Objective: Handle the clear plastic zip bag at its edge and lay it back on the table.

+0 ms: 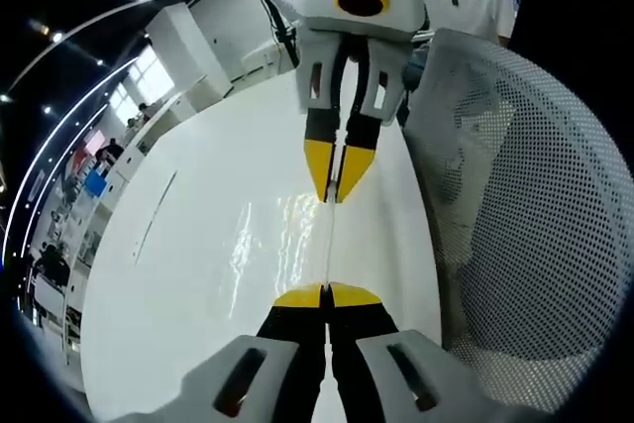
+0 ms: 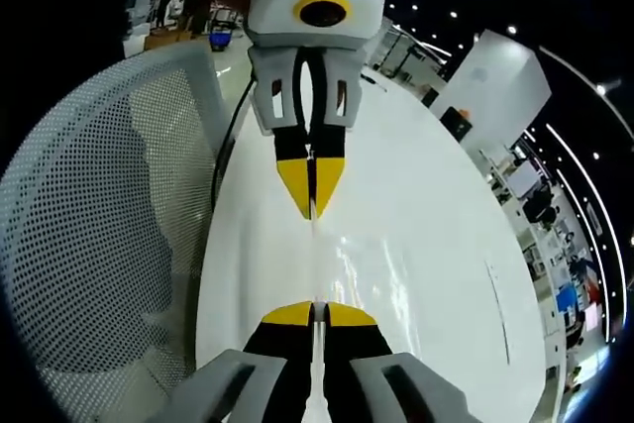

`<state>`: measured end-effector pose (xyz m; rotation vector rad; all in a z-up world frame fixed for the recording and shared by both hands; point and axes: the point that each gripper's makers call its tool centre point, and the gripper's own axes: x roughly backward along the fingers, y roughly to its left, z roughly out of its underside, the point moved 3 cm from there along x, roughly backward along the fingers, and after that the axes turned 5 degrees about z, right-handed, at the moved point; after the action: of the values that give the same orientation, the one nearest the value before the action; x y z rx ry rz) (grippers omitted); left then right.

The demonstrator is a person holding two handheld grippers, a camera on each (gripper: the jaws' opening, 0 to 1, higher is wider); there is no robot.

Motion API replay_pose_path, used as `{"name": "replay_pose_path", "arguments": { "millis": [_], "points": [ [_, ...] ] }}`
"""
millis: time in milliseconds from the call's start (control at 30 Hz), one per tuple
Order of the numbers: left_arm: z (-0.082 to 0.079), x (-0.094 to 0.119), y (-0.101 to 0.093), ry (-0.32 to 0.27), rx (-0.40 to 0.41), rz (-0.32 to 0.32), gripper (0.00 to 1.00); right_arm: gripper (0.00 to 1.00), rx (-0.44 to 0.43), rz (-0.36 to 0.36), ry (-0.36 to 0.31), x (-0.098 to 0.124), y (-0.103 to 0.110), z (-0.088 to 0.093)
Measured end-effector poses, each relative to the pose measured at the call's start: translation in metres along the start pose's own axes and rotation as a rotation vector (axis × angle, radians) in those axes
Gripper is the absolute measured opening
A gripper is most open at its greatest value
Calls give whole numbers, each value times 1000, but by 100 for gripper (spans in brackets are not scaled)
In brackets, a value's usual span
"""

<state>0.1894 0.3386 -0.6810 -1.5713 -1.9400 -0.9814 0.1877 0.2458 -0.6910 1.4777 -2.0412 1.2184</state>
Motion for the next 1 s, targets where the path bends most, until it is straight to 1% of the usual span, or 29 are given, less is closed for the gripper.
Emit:
{"name": "replay_pose_path", "arguments": {
  "millis": [167, 467, 667, 733, 867, 933, 1000],
  "points": [
    [2, 1, 0, 1, 4, -4, 0, 0, -4, 5, 10, 0, 1, 8],
    [5, 3, 2, 6, 5, -12, 0, 0, -16, 22, 39, 8, 0, 24],
    [5, 3, 2, 7, 6, -13, 0, 0, -15, 28, 48, 11, 1, 26],
    [5, 3, 1, 8, 5, -12, 0, 0, -18, 30, 50, 10, 1, 31],
    [6, 4, 3, 6, 7, -18, 0, 0, -22, 33, 52, 13, 1, 33],
    [7, 5, 3, 7, 10, -20, 0, 0, -24, 32, 56, 12, 2, 39],
    [8, 5, 3, 5, 17, -22, 0, 0, -23, 30, 60, 14, 3, 39]
  ]
}}
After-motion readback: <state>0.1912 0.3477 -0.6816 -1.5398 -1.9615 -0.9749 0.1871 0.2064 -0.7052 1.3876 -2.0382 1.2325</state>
